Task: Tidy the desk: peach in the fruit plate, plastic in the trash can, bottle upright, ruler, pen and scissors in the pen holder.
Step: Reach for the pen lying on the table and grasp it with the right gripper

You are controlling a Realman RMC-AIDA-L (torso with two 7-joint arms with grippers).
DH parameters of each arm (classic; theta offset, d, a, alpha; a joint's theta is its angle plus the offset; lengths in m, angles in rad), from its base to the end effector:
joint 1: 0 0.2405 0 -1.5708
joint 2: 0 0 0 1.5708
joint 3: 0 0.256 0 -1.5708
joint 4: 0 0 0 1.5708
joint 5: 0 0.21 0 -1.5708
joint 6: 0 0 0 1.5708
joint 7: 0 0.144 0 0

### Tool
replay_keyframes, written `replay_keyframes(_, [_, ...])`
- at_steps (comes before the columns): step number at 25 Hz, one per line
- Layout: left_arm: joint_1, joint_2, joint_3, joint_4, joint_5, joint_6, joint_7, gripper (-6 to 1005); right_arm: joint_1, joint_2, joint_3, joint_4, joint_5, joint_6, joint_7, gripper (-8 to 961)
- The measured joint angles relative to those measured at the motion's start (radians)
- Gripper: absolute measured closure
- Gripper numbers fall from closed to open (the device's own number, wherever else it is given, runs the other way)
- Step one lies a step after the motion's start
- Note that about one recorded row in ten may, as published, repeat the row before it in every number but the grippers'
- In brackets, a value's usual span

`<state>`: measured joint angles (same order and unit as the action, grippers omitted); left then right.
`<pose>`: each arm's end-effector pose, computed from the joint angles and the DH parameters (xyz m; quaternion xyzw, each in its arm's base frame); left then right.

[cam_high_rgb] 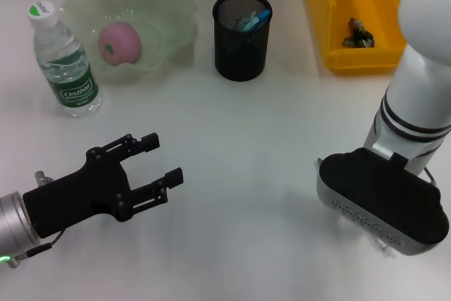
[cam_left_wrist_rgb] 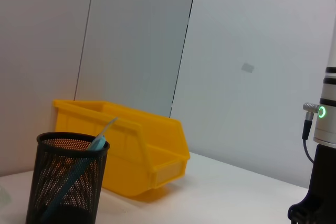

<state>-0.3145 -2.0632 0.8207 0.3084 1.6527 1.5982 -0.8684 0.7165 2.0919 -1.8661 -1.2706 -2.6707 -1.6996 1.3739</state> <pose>-0.3087 0.2428 -0.0367 -0.9001 -0.1913 -0.3432 0.1883 0.1659 0.3038 -0.0661 0.8289 0.3896 0.3583 0.1809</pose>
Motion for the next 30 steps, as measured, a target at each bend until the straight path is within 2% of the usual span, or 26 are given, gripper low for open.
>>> replay_keyframes(9, [0.0, 0.0, 0.0, 0.002, -0.001, 0.003, -0.006, 245, -0.004, 0.001, 0.018, -0.067, 0.013, -0.035, 0.051, 544])
replay_keyframes(18, [-0.001, 0.001, 0.002, 0.014, 0.004, 0.014, -0.016, 245, 0.016, 0.0, 0.103, -0.124, 0.064, -0.089, 0.163, 544])
replay_keyframes(24, [-0.003, 0.002, 0.008, 0.036, 0.007, 0.018, -0.04, 245, 0.057, -0.004, 0.158, -0.111, 0.057, -0.09, 0.348, 544])
replay_keyframes(30, [-0.006, 0.004, 0.01, 0.043, 0.007, 0.02, -0.041, 246, 0.103, -0.002, 0.146, -0.071, 0.016, -0.077, 0.653, 545])
